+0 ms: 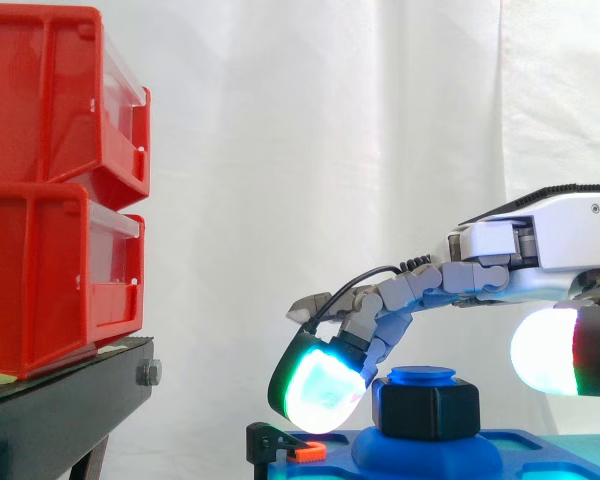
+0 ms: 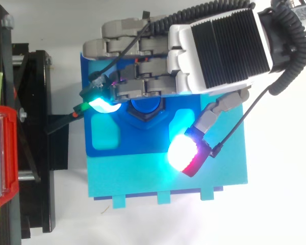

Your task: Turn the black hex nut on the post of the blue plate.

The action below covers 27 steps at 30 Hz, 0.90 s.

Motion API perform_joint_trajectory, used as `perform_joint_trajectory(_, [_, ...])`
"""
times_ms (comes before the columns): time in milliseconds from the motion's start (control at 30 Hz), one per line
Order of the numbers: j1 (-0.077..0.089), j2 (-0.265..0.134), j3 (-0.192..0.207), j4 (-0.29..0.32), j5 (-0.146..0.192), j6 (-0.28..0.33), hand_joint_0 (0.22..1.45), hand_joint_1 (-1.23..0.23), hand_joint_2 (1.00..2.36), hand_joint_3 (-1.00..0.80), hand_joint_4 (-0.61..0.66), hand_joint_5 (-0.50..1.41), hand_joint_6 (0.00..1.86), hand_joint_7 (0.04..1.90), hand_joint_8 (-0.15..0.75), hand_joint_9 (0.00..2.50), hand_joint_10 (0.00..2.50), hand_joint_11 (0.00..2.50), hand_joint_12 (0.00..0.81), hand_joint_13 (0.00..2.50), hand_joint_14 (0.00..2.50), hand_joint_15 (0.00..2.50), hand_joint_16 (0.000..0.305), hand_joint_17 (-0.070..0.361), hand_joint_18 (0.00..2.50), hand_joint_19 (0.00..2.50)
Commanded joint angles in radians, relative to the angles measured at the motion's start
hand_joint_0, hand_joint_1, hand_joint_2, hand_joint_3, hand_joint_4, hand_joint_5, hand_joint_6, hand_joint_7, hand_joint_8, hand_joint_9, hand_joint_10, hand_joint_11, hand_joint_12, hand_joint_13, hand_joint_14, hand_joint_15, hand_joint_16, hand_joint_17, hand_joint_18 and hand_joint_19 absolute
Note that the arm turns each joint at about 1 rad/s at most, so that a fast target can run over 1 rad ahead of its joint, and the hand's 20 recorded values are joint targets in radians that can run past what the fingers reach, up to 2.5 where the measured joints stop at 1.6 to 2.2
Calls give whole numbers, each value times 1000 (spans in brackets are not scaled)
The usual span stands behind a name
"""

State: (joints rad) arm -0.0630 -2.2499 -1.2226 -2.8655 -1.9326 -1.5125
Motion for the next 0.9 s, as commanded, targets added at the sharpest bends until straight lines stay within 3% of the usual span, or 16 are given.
perform_joint_trajectory(0, [-1,0,0,-1,-2,0,372,-205,1000,-500,563,-123,504,956,132,0,505,0,238,0,1,104,53,120,0,0])
perform_joint_trajectory(600, [-18,0,0,-15,-28,0,377,-195,1000,-500,548,-119,504,964,131,0,461,0,237,0,2,118,53,119,0,19])
perform_joint_trajectory(867, [-20,1,0,-17,-29,2,381,-201,1000,-500,466,-105,505,1004,142,0,269,60,244,0,2,139,52,117,0,53])
